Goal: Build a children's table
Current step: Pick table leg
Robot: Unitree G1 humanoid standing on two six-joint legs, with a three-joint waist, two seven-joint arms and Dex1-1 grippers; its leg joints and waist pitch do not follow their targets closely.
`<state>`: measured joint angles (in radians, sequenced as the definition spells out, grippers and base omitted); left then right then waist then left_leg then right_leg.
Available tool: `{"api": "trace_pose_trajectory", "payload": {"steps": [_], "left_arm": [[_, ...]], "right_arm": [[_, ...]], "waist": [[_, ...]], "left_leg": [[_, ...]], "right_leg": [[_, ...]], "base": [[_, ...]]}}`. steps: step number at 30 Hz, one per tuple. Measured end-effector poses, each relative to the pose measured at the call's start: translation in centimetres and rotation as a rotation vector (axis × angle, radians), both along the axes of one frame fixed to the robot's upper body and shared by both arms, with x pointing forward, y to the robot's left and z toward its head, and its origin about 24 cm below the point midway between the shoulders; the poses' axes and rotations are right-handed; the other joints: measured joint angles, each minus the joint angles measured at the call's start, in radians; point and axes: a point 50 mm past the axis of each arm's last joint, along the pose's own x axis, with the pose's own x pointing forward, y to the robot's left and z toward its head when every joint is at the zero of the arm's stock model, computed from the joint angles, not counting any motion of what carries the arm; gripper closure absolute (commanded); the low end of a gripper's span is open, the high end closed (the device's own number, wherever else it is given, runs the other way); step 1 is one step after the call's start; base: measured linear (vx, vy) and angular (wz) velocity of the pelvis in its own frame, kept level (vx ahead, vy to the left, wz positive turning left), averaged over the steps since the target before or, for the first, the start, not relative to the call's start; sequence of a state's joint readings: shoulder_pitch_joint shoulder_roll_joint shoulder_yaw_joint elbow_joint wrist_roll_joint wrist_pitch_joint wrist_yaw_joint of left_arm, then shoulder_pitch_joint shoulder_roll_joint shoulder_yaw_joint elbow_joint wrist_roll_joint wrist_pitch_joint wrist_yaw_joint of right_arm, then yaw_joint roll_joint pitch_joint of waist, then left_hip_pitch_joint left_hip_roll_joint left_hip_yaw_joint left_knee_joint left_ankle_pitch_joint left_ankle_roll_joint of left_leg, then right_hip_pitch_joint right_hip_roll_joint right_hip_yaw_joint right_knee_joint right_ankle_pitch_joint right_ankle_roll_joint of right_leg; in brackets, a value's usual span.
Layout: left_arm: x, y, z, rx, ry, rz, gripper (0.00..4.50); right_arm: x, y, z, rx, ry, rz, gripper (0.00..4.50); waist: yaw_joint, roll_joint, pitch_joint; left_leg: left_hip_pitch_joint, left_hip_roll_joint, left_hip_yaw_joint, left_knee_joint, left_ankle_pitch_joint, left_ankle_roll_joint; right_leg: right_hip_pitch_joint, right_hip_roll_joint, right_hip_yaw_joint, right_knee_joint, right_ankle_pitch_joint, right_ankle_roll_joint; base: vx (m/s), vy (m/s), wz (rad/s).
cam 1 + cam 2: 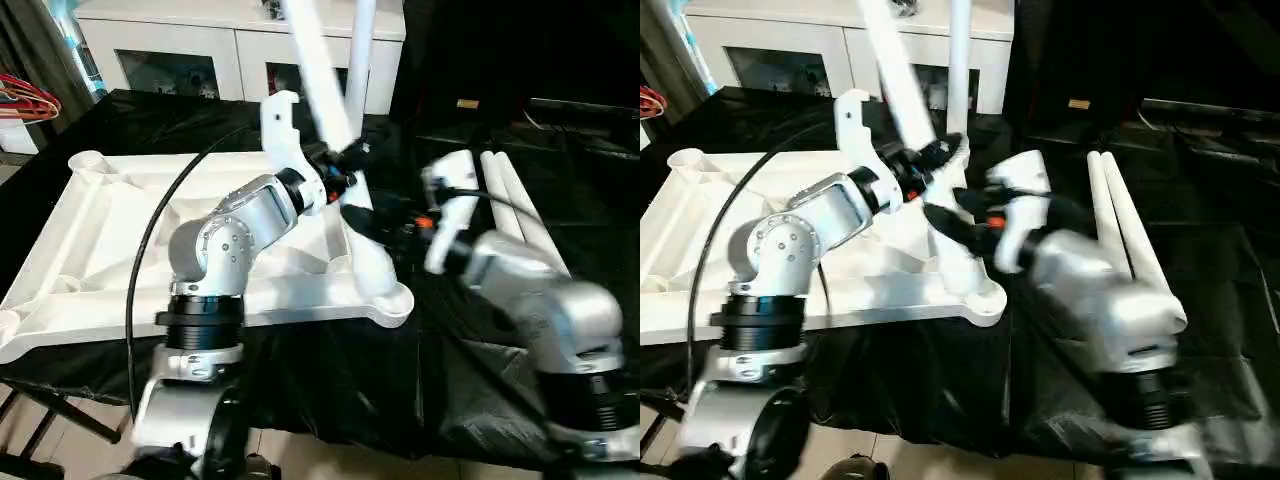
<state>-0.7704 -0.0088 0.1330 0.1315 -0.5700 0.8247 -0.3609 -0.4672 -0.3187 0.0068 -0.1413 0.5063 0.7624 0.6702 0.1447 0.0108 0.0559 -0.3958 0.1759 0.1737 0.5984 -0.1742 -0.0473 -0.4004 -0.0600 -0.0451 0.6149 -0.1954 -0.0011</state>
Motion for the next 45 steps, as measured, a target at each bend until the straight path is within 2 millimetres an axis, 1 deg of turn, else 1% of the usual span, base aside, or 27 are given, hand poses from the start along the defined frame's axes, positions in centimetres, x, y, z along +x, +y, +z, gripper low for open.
{"api": "trace_pose_trajectory", "payload": {"steps": [2, 4, 8, 11, 13, 14, 15, 17, 19, 22, 24, 28, 31, 32, 33, 37, 39, 41, 43, 45], "left_arm": [[-0.5, 0.1, 0.0, -0.002, -0.026, -0.079, 2.60], [-1.3, 0.2, 0.2, -0.022, -0.056, -0.186, 2.60], [-2.7, 0.2, 1.3, -0.070, -0.131, -0.364, 2.61], [-3.7, 0.0, 1.4, -0.097, -0.163, -0.476, 2.62], [-3.9, 0.0, 1.4, -0.106, -0.170, -0.519, 2.62], [-4.0, 0.0, 1.4, -0.104, -0.172, -0.525, 2.62], [-4.0, -0.1, 1.4, -0.103, -0.173, -0.529, 2.62], [-4.0, -0.1, 1.3, -0.100, -0.171, -0.534, 2.62], [-4.0, -0.1, 1.3, -0.101, -0.172, -0.534, 2.62], [-3.9, 0.0, 1.3, -0.101, -0.172, -0.528, 2.62], [-3.9, 0.0, 1.3, -0.102, -0.170, -0.527, 2.62], [-3.9, 0.1, 1.3, -0.101, -0.172, -0.524, 2.62], [-3.8, 0.1, 1.3, -0.104, -0.175, -0.517, 2.62], [-3.7, 0.2, 1.3, -0.106, -0.173, -0.510, 2.06], [-3.6, 0.2, 1.3, -0.107, -0.168, -0.499, 1.92], [-3.1, 0.0, 1.1, -0.101, -0.153, -0.420, 1.84], [-2.7, -0.2, 1.1, -0.069, -0.163, -0.347, 1.54], [-2.2, -0.4, 1.0, -0.027, -0.155, -0.239, 1.49], [-1.2, -0.7, 0.9, 0.037, -0.137, -0.088, 1.49], [-0.9, -0.7, 0.8, 0.066, -0.132, -0.020, 1.49]], "right_arm": [[-0.3, -0.5, -0.2, 0.004, 0.036, 0.061, 1.20], [-0.7, -0.9, -0.3, 0.035, 0.075, 0.141, 1.14], [-1.3, -0.8, 0.0, 0.103, 0.093, 0.262, 1.12], [-2.1, -1.1, -0.1, 0.114, 0.107, 0.346, 1.12], [-2.5, -1.1, -0.4, 0.111, 0.119, 0.380, 1.12], [-2.6, -1.1, -0.5, 0.105, 0.125, 0.386, 1.42], [-2.7, -1.0, -0.7, 0.099, 0.132, 0.395, 1.49], [-2.8, -0.8, -0.9, 0.094, 0.144, 0.410, 1.49], [-2.8, -0.8, -1.1, 0.093, 0.153, 0.406, 1.83], [-2.9, -0.7, -1.0, 0.094, 0.151, 0.410, 1.98], [-2.9, -0.7, -1.0, 0.094, 0.152, 0.409, 2.25], [-2.9, -0.6, -1.1, 0.099, 0.149, 0.407, 2.52], [-2.8, -0.5, -1.1, 0.106, 0.146, 0.401, 2.60], [-2.8, -0.4, -1.1, 0.110, 0.145, 0.397, 2.62], [-2.7, -0.3, -1.1, 0.109, 0.145, 0.385, 2.62], [-2.2, 0.1, -1.4, 0.097, 0.124, 0.297, 2.63], [-1.9, 0.3, -1.4, 0.105, 0.124, 0.246, 2.63], [-1.4, 0.4, -1.5, 0.112, 0.125, 0.177, 2.63], [-0.8, 0.5, -1.6, 0.114, 0.126, 0.092, 2.63], [-0.6, 0.5, -1.7, 0.112, 0.132, 0.052, 2.63]], "waist": [[-0.001, 0.000, 0.000], [-0.001, 0.000, 0.000], [0.000, 0.000, 0.000], [0.004, 0.000, 0.000], [0.005, 0.000, 0.000], [0.004, 0.000, 0.000], [0.003, 0.000, 0.000], [0.003, 0.000, 0.000], [0.002, 0.000, 0.000], [0.002, 0.000, 0.000], [0.003, 0.000, 0.000], [0.003, 0.000, 0.000], [0.003, 0.000, 0.000], [0.003, 0.000, 0.000], [0.003, 0.000, 0.000], [0.002, 0.000, 0.000], [0.002, 0.000, 0.000], [0.003, 0.000, 0.000], [0.001, 0.000, 0.000], [0.000, 0.000, 0.000]], "left_leg": [[0.000, 0.000, 0.000, 0.000, 0.000, 0.000], [0.001, 0.000, 0.000, 0.000, 0.000, 0.000], [0.001, 0.000, 0.000, 0.002, 0.001, 0.001], [0.002, 0.000, 0.000, 0.003, 0.001, 0.002], [0.002, 0.000, 0.000, 0.003, 0.002, 0.002], [0.002, 0.000, 0.000, 0.004, 0.002, 0.002], [0.002, 0.000, 0.000, 0.004, 0.002, 0.002], [0.002, 0.000, 0.000, 0.003, 0.002, 0.002], [0.003, 0.000, 0.000, 0.003, 0.002, 0.002], [0.003, 0.000, 0.000, 0.003, 0.002, 0.001], [0.003, 0.000, 0.000, 0.003, 0.002, 0.001], [0.003, 0.000, 0.000, 0.003, 0.003, 0.001], [0.003, 0.000, 0.000, 0.004, 0.003, 0.001], [0.003, 0.000, 0.000, 0.004, 0.003, 0.001], [0.003, 0.000, 0.000, 0.004, 0.003, 0.001], [0.003, 0.000, 0.000, 0.004, 0.003, 0.000], [0.003, 0.000, 0.000, 0.004, 0.003, 0.000], [0.003, 0.000, 0.000, 0.004, 0.003, 0.000], [0.003, 0.000, 0.000, 0.004, 0.003, 0.000], [0.003, 0.000, 0.000, 0.004, 0.003, 0.000]], "right_leg": [[0.000, 0.000, 0.000, 0.000, 0.000, 0.000], [0.000, 0.000, 0.000, 0.001, 0.000, 0.000], [0.001, 0.000, 0.000, 0.002, 0.000, 0.000], [0.002, -0.001, 0.000, 0.002, 0.001, -0.001], [0.002, -0.001, 0.000, 0.003, 0.002, -0.002], [0.002, -0.001, 0.000, 0.003, 0.002, -0.002], [0.002, -0.001, 0.000, 0.003, 0.003, -0.002], [0.002, -0.001, 0.000, 0.003, 0.004, -0.002], [0.002, -0.001, 0.000, 0.004, 0.004, -0.002], [0.002, -0.001, 0.000, 0.005, 0.004, -0.002], [0.002, -0.001, 0.000, 0.005, 0.004, -0.002], [0.002, -0.001, 0.000, 0.005, 0.004, -0.002], [0.002, -0.001, 0.000, 0.005, 0.004, -0.002], [0.002, -0.001, 0.000, 0.005, 0.004, -0.002], [0.002, -0.001, 0.000, 0.005, 0.004, -0.002], [0.002, -0.001, 0.000, 0.006, 0.004, -0.002], [0.001, -0.001, 0.000, 0.006, 0.004, -0.002], [0.002, -0.001, 0.000, 0.006, 0.004, -0.002], [0.002, -0.001, 0.000, 0.006, 0.004, -0.001], [0.001, -0.001, 0.000, 0.006, 0.004, -0.001]], "base": [[0.000, 0.000, 0.00], [0.000, 0.000, 0.00], [0.000, 0.000, 0.00], [0.000, 0.000, 0.00], [0.000, 0.000, 0.00], [0.000, 0.000, 0.00], [0.000, 0.000, 0.00], [0.000, 0.000, 0.00], [0.000, 0.000, 0.00], [0.000, 0.000, 0.00], [0.000, 0.000, 0.00], [0.000, 0.000, 0.00], [0.000, 0.000, 0.00], [0.000, 0.000, 0.00], [0.000, 0.000, 0.00], [0.000, 0.000, 0.00], [0.000, 0.000, 0.00], [0.000, 0.000, 0.00], [0.000, 0.000, 0.00], [0.000, 0.000, 0.00]]}}
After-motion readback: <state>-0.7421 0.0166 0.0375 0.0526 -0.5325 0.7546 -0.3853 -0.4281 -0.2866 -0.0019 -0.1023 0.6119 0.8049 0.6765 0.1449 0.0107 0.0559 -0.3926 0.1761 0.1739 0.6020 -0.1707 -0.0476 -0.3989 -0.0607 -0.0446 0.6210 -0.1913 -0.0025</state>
